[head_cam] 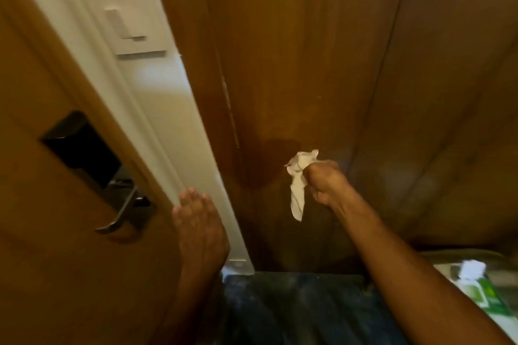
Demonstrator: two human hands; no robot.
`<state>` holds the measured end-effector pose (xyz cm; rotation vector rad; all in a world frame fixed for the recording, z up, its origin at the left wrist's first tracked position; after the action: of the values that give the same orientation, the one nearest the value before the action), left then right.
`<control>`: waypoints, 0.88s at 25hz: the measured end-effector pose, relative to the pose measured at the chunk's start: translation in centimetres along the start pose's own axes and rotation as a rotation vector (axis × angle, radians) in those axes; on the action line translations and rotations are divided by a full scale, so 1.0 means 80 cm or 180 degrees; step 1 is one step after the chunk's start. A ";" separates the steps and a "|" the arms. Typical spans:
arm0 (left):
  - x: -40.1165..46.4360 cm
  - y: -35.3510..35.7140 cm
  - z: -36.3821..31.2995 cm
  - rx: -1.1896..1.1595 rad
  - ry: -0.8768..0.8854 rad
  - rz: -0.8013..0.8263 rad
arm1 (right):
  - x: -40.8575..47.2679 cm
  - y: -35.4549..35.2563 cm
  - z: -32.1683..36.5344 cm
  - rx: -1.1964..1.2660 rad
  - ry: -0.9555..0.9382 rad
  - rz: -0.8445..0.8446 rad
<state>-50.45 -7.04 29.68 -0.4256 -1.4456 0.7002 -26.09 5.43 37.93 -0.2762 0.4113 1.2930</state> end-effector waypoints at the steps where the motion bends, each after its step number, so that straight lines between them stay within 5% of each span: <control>1: 0.014 0.004 -0.037 -0.0258 0.0130 0.0144 | 0.009 -0.034 0.006 -0.0060 -0.0152 -0.0137; 6: 0.069 0.021 -0.240 -0.0920 0.0647 0.0683 | 0.049 -0.216 0.016 -0.0042 -0.0885 -0.1207; 11: 0.013 0.056 -0.455 -0.1404 0.1366 0.1239 | 0.104 -0.422 -0.088 -0.0525 -0.0284 -0.2467; 16: -0.121 0.074 -0.642 -0.2003 0.2022 0.2065 | 0.125 -0.600 -0.279 -0.0819 0.1175 -0.2463; 22: -0.263 0.101 -0.751 -0.2118 0.2242 0.2809 | 0.159 -0.672 -0.434 -0.1353 0.1025 -0.3084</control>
<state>7.62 -6.36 2.49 -1.7076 -0.7245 0.6195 23.71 -11.97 -0.45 -0.9230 0.2092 0.3590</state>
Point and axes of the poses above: each hand's wrist, its own x-axis towards the middle knuckle, its own y-axis out of the palm, z = x × y, the point moved 2 cm from there along x, towards the middle knuckle, and after that the axes turned 11 degrees about -z, right-handed, at the moved point
